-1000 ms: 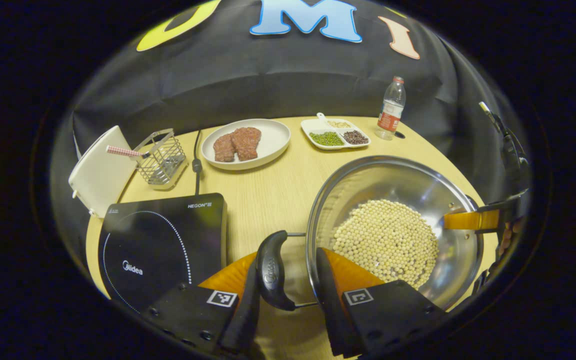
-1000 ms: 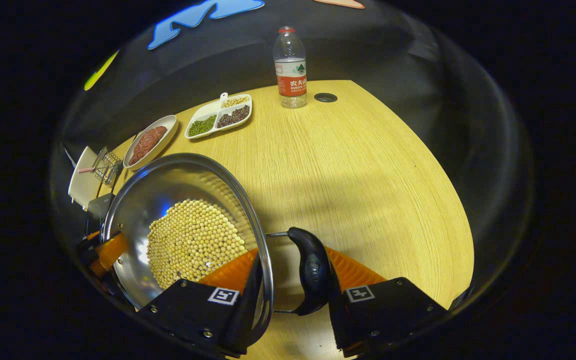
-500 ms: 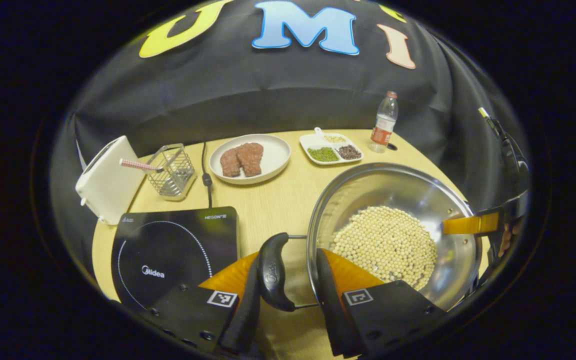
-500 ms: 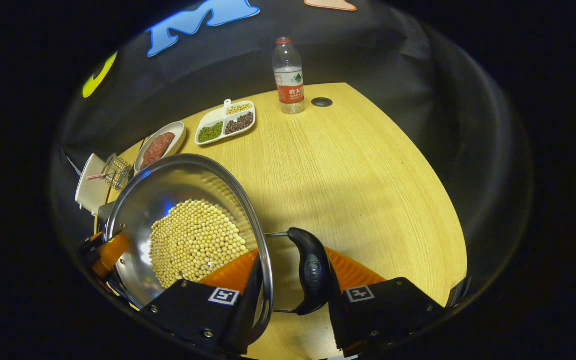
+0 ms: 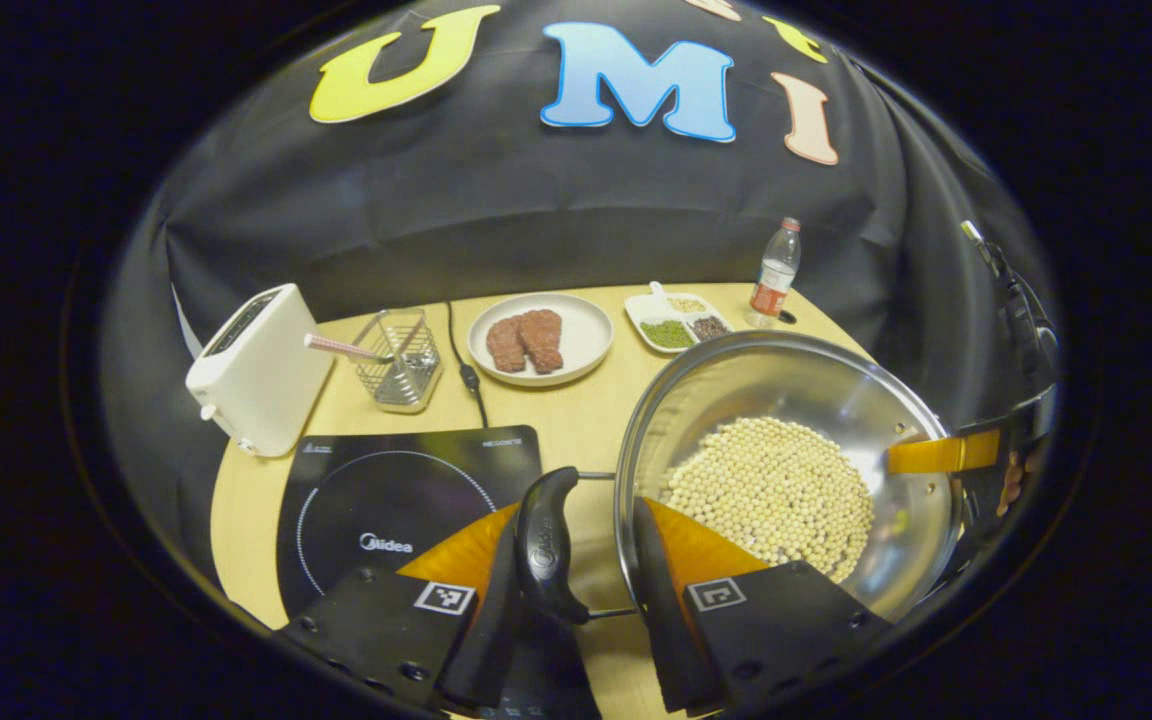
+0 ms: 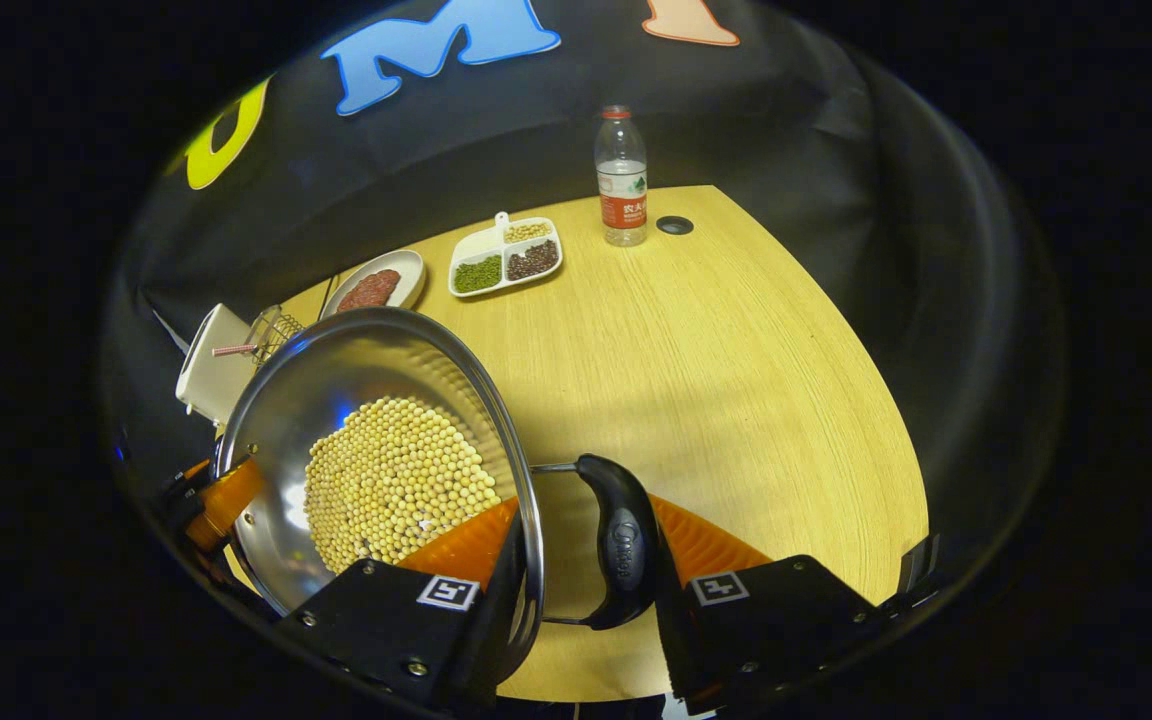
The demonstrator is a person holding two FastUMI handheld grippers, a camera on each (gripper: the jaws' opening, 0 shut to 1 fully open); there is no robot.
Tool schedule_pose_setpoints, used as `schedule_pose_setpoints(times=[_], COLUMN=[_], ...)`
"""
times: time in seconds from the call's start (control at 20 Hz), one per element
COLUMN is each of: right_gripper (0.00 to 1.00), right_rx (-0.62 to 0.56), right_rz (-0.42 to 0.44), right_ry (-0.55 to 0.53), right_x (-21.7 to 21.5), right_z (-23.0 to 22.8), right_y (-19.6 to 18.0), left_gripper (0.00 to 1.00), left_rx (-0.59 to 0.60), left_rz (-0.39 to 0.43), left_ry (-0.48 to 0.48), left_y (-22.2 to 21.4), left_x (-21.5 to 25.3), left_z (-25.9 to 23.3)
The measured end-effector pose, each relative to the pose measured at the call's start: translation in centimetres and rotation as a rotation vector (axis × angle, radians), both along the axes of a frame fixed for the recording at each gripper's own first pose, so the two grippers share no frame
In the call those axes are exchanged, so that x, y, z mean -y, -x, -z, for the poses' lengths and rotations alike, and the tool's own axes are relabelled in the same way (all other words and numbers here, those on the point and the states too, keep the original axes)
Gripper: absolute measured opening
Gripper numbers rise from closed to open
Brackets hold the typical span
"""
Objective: First push the handle of the pot to place it horizontally, then grasp the pot with both hands and set it on the induction cooktop.
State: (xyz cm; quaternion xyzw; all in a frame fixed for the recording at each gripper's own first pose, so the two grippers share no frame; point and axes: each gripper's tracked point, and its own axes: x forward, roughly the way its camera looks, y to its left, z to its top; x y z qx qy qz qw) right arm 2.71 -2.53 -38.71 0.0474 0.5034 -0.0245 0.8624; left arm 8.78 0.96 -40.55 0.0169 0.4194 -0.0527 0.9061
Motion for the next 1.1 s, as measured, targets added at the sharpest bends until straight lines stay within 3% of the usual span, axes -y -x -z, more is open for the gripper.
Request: schedule_pose_setpoints(times=[0.5, 0.95, 1.1], right_gripper=[0.62, 0.62, 0.62], right_rx=[0.024, 0.005, -0.006], right_rz=[-0.063, -0.137, -0.151], right_ry=[0.005, 0.005, 0.002], right_x=[-7.5, -14.4, -16.5], right_z=[-2.8, -2.1, -1.6], right_y=[-0.3, -0.6, -0.9], left_gripper=[0.6, 0.6, 0.6], left_rx=[0.022, 0.011, 0.002], left_rz=[-0.053, -0.12, -0.131], left_ry=[0.019, 0.023, 0.02], left_y=[1.6, 3.3, 3.6], left_x=[-8.9, -17.2, -17.4], left_z=[-3.6, -4.6, -5.7])
